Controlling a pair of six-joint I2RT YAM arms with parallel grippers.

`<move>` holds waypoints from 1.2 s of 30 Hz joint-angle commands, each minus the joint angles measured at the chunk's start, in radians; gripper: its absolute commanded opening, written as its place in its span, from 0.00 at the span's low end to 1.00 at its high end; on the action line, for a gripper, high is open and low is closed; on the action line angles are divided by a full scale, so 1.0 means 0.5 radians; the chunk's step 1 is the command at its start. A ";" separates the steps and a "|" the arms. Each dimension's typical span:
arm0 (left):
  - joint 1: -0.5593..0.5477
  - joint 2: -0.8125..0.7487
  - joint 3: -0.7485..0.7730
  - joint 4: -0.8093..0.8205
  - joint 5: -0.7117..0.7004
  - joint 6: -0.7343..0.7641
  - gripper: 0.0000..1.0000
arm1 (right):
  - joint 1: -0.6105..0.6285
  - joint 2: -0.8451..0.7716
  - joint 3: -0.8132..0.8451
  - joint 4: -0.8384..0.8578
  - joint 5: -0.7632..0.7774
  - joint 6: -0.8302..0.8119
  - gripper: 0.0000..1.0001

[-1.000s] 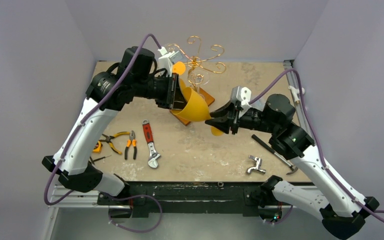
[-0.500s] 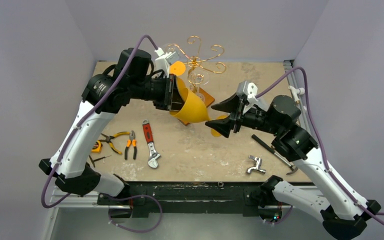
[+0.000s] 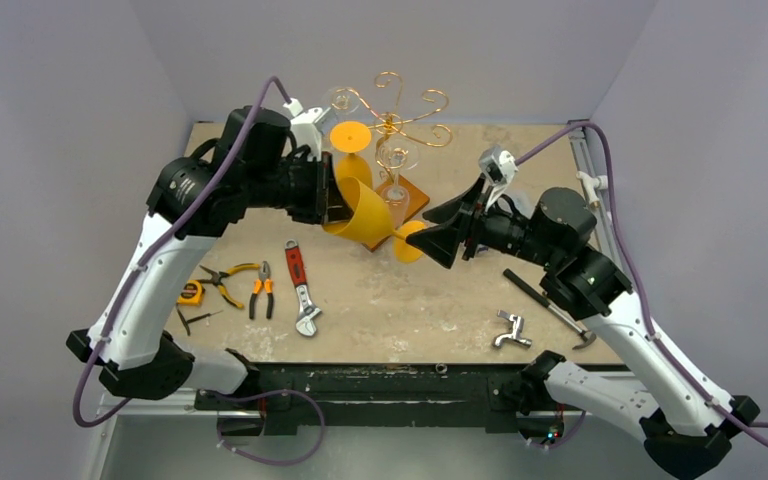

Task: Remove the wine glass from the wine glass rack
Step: Place the wine glass at the center of the board.

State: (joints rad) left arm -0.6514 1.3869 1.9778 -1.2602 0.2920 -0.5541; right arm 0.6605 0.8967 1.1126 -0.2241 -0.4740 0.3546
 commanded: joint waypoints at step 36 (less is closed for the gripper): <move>0.103 -0.387 -0.347 -0.073 -0.512 0.480 0.00 | -0.005 -0.134 0.066 -0.279 0.664 0.457 0.76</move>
State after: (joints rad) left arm -0.6083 1.1927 1.8191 -1.2945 0.1921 -0.3210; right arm 0.6601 0.8478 1.1492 -0.3573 -0.1894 0.5766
